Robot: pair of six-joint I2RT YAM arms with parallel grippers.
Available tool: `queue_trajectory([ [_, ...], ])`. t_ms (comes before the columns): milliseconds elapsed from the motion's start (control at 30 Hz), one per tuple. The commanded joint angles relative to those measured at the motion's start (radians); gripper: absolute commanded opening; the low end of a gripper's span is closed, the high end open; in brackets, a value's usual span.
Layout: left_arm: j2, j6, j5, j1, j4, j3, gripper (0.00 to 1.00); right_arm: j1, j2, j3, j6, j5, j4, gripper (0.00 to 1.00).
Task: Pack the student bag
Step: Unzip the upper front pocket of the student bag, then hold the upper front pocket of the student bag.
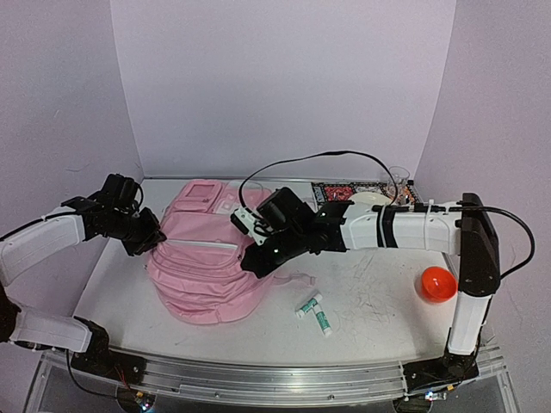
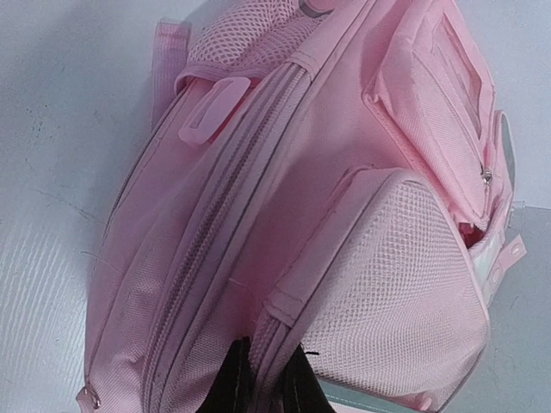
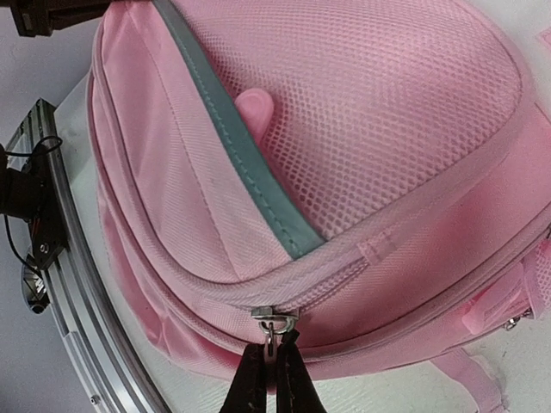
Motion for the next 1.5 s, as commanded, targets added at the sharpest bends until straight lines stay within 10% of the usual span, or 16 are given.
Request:
queue_trajectory([
  [0, 0.052, -0.073, -0.199, 0.027, 0.187, 0.109, 0.00, 0.037, -0.024, 0.084, 0.017, -0.208, -0.138, 0.00],
  [533, 0.016, -0.224, -0.246, -0.135, 0.273, 0.030, 0.00, 0.079, 0.264, 0.476, 0.246, -0.254, -0.093, 0.02],
  [767, -0.026, -0.211, -0.233, -0.155, 0.310, -0.027, 0.00, 0.073, 0.211, 0.432, 0.285, -0.123, -0.066, 0.18],
  [1133, -0.039, 0.068, -0.283, -0.154, 0.145, 0.077, 0.42, 0.007, -0.062, 0.082, 0.336, -0.025, 0.033, 0.39],
  [1467, -0.053, 0.191, -0.239, -0.198, 0.013, 0.146, 0.58, -0.087, -0.140, -0.060, 0.499, 0.013, 0.171, 0.45],
])
